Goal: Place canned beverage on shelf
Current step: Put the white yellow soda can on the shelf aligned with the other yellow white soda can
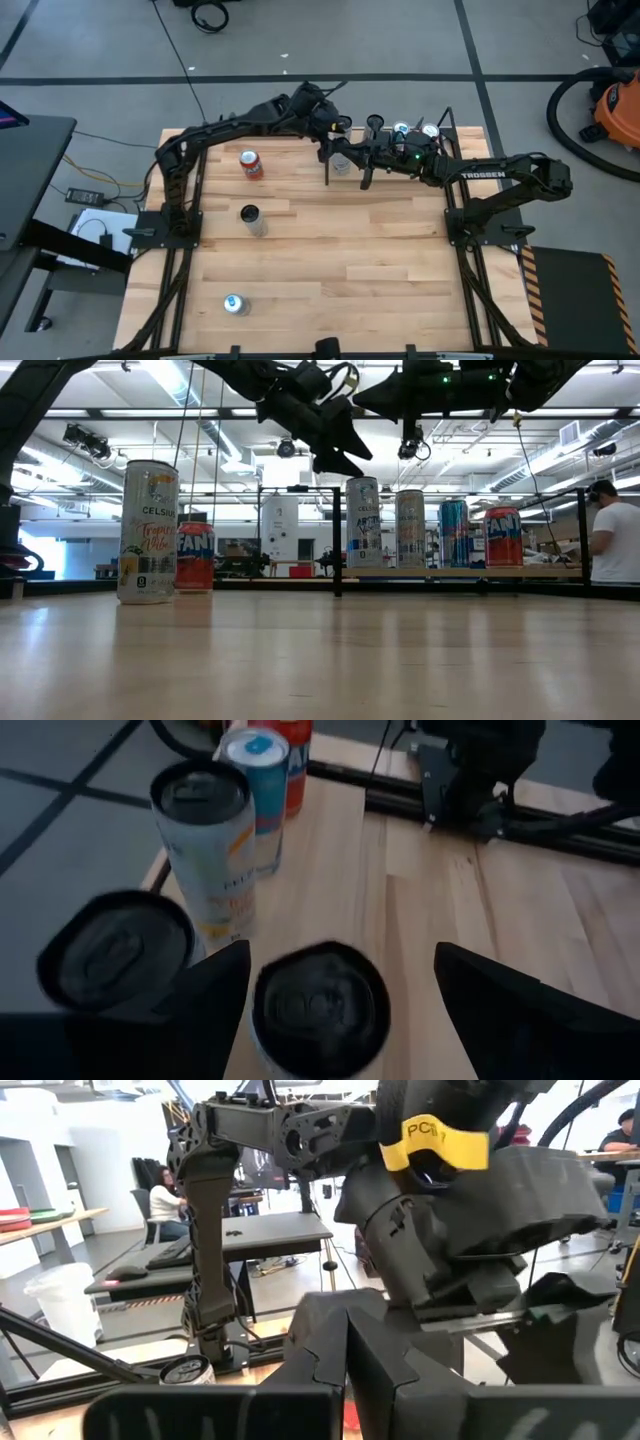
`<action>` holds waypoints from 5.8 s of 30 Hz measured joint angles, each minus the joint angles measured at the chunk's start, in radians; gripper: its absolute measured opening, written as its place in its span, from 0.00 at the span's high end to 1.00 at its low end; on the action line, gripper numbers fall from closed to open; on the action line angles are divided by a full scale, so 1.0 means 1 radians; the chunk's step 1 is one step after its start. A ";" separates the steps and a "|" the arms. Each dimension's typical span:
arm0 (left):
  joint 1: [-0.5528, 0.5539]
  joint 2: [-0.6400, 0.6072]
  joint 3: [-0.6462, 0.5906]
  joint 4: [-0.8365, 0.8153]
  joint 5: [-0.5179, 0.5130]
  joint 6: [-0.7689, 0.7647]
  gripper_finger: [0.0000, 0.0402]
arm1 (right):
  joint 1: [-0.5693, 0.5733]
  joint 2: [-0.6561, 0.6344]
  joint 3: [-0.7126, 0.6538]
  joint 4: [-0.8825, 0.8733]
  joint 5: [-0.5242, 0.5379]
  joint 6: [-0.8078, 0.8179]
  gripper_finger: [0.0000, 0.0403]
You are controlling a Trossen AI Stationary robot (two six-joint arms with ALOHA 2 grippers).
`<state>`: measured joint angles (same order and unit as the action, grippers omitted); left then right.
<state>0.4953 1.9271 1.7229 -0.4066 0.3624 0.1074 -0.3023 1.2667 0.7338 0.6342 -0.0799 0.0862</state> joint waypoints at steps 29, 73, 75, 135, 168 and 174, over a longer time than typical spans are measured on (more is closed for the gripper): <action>-0.023 -0.327 -0.001 -0.292 -0.019 -0.048 0.21 | 0.000 0.000 0.000 0.046 0.000 0.000 0.96; -0.100 -0.459 0.000 -0.505 -0.036 -0.111 0.21 | 0.073 0.006 0.000 0.032 -0.235 0.181 0.54; -0.100 -0.459 -0.001 -0.509 -0.037 -0.128 0.21 | 0.075 0.006 0.000 0.030 -0.231 0.181 0.53; -0.378 -0.995 -0.656 -0.559 -0.473 -0.490 0.21 | 0.185 0.008 0.000 0.131 -0.185 0.233 0.53; -0.600 -1.331 -0.978 -0.522 -0.576 -0.670 0.21 | 0.185 0.008 0.000 0.101 -0.184 0.225 0.53; -0.643 -1.325 -0.978 -0.575 -0.601 -0.717 0.21 | 0.184 0.008 0.000 0.083 -0.184 0.225 0.53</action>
<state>-0.1478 0.6020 0.7448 -0.9818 -0.2389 -0.6097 -0.1179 1.2743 0.7334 0.7174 -0.2642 0.3108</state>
